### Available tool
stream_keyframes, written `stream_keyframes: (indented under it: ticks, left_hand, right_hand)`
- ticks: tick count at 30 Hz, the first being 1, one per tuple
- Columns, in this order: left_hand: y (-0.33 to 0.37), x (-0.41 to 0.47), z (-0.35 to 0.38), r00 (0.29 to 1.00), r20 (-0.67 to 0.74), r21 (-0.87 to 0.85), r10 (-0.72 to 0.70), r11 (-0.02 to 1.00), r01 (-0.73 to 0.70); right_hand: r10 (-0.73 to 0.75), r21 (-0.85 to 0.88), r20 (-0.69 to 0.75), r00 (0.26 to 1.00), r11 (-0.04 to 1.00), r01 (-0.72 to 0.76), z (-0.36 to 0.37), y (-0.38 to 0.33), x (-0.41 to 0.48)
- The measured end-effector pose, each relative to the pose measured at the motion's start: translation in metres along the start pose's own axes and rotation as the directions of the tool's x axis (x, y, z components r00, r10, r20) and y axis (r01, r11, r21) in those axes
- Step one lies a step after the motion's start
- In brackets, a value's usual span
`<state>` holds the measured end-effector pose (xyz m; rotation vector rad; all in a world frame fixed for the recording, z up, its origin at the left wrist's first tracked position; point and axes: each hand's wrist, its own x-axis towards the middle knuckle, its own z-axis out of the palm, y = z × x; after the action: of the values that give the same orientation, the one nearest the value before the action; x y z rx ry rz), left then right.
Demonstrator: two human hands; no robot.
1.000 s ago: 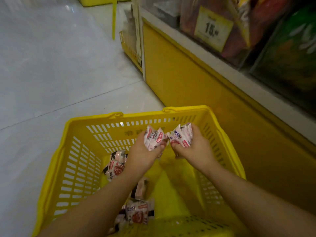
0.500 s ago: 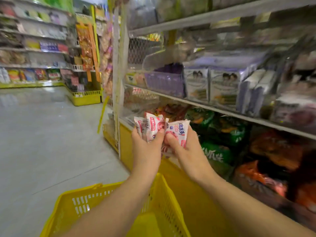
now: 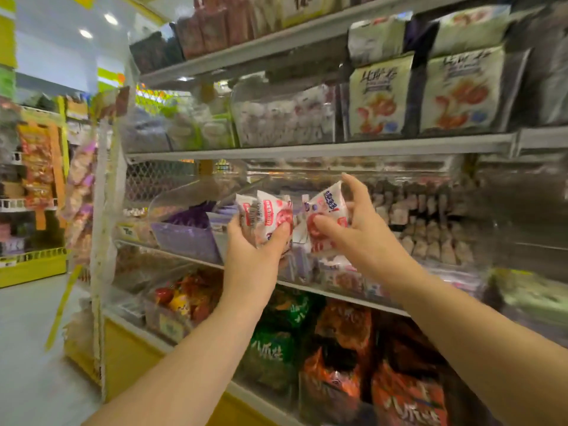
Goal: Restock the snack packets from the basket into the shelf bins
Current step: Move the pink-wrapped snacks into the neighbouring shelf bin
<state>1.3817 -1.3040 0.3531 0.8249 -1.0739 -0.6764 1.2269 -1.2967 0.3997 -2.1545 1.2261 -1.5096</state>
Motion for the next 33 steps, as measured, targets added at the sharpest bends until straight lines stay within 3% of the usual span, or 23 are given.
stream_keyframes:
  ticks: [3,6,9,12,16,19,23,26,29,33]
  left_hand:
    - [0.0,0.008,0.019,0.998,0.055,-0.03,0.015,0.999,-0.014]
    - [-0.001,0.014,0.036,0.995,0.095,-0.02,0.018,1.0,-0.017]
    - [-0.002,0.021,0.05,0.99,0.135,-0.007,0.034,0.999,-0.033]
    - [-0.002,0.029,0.057,0.985,0.162,0.034,0.055,0.998,-0.061]
    - [-0.004,0.039,0.057,0.975,0.179,0.106,0.13,0.983,-0.15]
    - [-0.005,0.044,0.054,0.967,0.21,0.139,0.147,0.974,-0.179]
    - [-0.009,0.05,0.053,0.965,0.215,0.133,0.152,0.974,-0.183]
    - [-0.012,0.052,0.055,0.962,0.228,0.119,0.15,0.976,-0.181]
    - [-0.014,0.054,0.057,0.957,0.248,0.105,0.154,0.977,-0.184]
    - [-0.013,0.055,0.059,0.946,0.269,0.104,0.18,0.971,-0.215]
  right_hand:
    - [0.001,-0.364,-0.118,0.993,0.931,-0.044,-0.059,0.014,0.023]
    - [0.123,-0.649,-0.124,0.985,0.74,-0.174,-0.108,0.03,0.043]
    - [0.248,-0.818,-0.122,0.961,0.524,-0.239,-0.129,0.05,0.06]
    - [0.303,-0.856,-0.149,0.941,0.437,-0.277,-0.126,0.07,0.08]
    - [0.388,-0.776,-0.276,0.879,0.45,-0.442,-0.106,0.087,0.093]
    - [0.355,-0.802,-0.226,0.907,0.462,-0.38,-0.101,0.1,0.095]
    - [0.54,-0.844,0.001,0.842,0.452,-0.288,-0.126,0.088,0.09]
    - [0.514,-0.914,0.097,0.852,0.384,-0.128,-0.133,0.087,0.087]
    - [0.462,-0.945,0.103,0.881,0.321,-0.058,-0.122,0.097,0.096]
    - [0.464,-0.941,0.057,0.884,0.32,-0.108,-0.117,0.106,0.106]
